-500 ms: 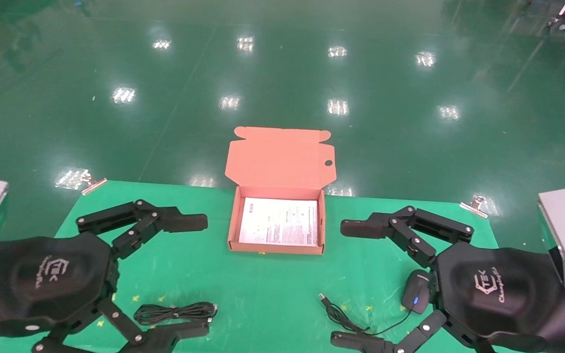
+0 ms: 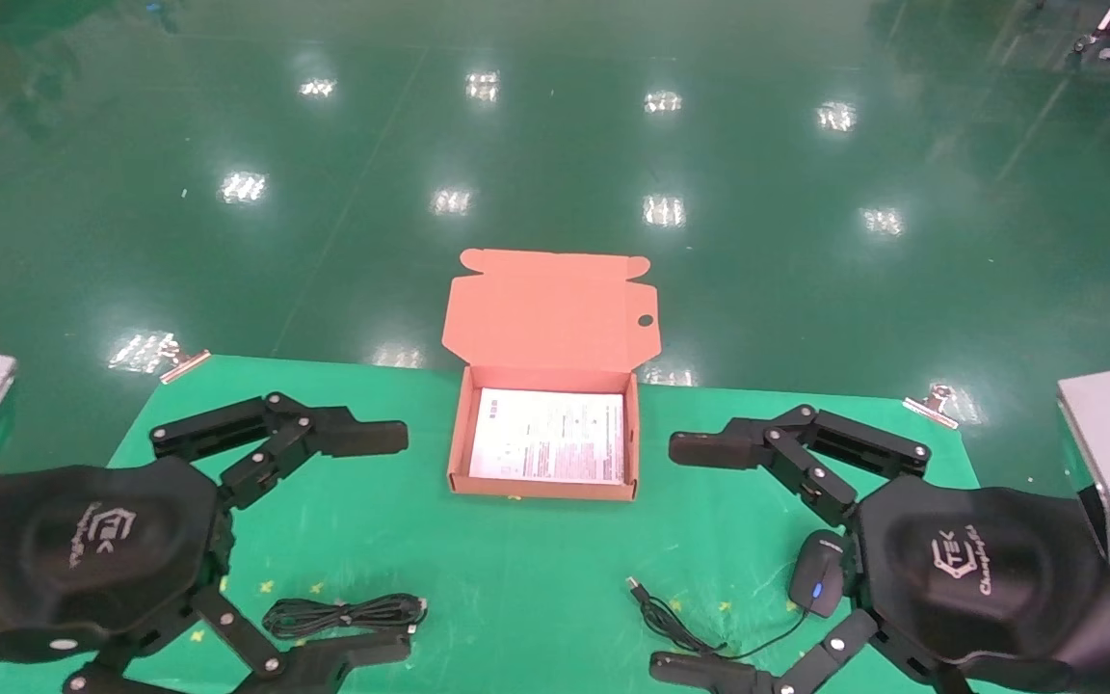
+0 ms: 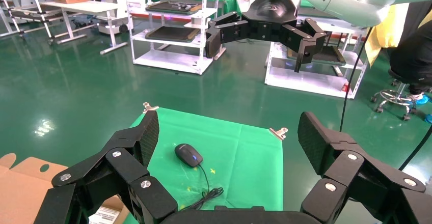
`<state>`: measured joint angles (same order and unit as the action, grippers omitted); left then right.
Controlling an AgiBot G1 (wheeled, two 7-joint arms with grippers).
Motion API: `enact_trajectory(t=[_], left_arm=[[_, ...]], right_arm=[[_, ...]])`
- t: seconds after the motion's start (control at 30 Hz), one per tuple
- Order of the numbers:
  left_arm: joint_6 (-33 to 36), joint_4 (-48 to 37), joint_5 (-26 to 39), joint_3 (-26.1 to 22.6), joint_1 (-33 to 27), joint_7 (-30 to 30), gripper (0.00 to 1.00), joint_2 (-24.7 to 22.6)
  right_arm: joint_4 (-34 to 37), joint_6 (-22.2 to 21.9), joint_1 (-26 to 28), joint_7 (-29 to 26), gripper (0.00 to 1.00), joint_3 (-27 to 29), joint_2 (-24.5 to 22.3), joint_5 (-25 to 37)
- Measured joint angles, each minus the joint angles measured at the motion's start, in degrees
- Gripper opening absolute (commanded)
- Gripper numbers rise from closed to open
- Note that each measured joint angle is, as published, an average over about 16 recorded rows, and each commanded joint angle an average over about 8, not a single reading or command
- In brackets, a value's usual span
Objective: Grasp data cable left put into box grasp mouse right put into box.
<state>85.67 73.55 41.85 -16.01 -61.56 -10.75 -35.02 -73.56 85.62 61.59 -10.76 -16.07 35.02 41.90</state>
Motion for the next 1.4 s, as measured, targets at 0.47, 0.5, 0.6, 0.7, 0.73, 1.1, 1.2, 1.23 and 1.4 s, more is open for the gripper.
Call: enact_trajectory(t=[0.47,0.5,0.6,0.7,0.73,1.1,1.2,1.23,1.4], left_arm=[[-0.13,0.03,0.87,-0.45,-0.38,-0.18,1.00,-0.14],[-0.14,0.01,1.10,-0.60,-0.52,-0.29,1.00,-0.23],[-0.08,-0.14,2.07,-1.22,-1.02,-0.56,1.00,-0.61],[0.11,-0.43,3.66,-2.20,-1.75,-0.92,1.00,-1.12],[0.29,-0.52,4.29,-2.56,-2.01,-1.06,1.00,-1.24],[2.10,-1.57,18.34,-9.69,-7.91,-2.89,1.00,-3.64],[2.44,-1.37,24.19,-12.29,-10.15,-3.36,1.00,-4.44],[2.49,-1.20,26.25,-13.17,-10.91,-3.51,1.00,-4.74],[2.21,0.30,37.22,-17.66,-14.61,-4.26,1.00,-6.62]], right_arm=[[-0.01,0.07,0.05,0.10,1.00,-0.07,-0.08,0.26],[-0.02,0.11,0.09,0.12,1.00,-0.12,-0.12,0.40],[-0.09,0.43,0.36,0.21,1.00,-0.41,-0.31,1.12],[-0.25,1.06,0.93,0.30,1.00,-0.98,-0.57,2.37],[-0.32,1.32,1.21,0.34,1.00,-1.26,-0.67,2.94],[-2.07,4.61,8.18,2.09,1.00,-9.47,-1.62,14.32],[-2.57,5.11,11.35,3.35,1.00,-13.69,-1.46,18.58],[-2.73,5.21,12.48,3.87,1.00,-15.28,-1.33,20.10],[-3.15,5.30,18.51,6.59,1.00,-24.26,-0.08,27.96]])
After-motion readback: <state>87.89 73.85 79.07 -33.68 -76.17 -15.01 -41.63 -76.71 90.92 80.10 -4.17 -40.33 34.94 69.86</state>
